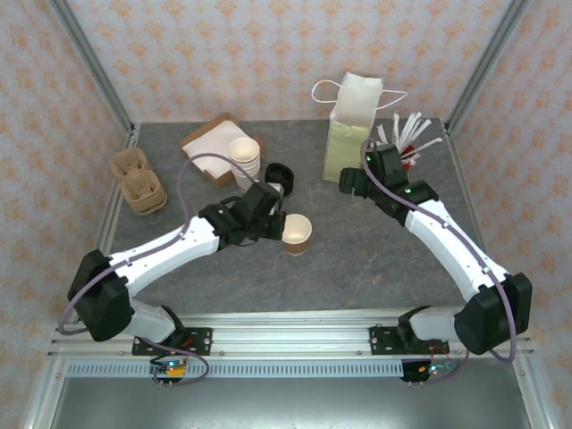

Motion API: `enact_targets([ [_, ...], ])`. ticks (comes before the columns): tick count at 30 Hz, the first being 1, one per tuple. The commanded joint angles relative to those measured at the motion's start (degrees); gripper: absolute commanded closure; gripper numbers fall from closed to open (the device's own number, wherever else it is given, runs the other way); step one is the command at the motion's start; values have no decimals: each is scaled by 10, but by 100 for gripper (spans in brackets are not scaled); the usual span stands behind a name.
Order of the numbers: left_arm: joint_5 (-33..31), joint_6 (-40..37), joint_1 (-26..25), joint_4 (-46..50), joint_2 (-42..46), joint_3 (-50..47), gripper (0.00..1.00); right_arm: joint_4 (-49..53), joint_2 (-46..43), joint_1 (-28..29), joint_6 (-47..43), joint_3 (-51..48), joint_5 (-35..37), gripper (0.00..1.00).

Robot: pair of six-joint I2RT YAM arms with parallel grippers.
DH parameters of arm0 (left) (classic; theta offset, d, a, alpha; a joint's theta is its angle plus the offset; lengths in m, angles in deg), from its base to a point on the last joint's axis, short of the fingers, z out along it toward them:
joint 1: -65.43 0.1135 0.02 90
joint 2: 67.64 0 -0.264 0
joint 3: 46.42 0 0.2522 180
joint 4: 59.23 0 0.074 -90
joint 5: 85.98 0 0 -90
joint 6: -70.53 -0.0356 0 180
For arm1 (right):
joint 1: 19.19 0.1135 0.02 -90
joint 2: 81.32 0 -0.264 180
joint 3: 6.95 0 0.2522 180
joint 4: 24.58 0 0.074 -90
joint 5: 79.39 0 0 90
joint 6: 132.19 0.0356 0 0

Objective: Pack the takeout coffee

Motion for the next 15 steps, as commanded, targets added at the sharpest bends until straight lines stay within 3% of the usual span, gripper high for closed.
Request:
enact_targets([
  [1,-48,6,-19,-70,-15,-24,100,15,7,-2,7,-7,9,8],
  [11,-87,6,-40,-123,-59,-61,99,12,14,-2,14,-15,-5,8],
  [15,-85,7,-42,-126,-60,-66,85,11,15,-1,17,-16,-9,8],
])
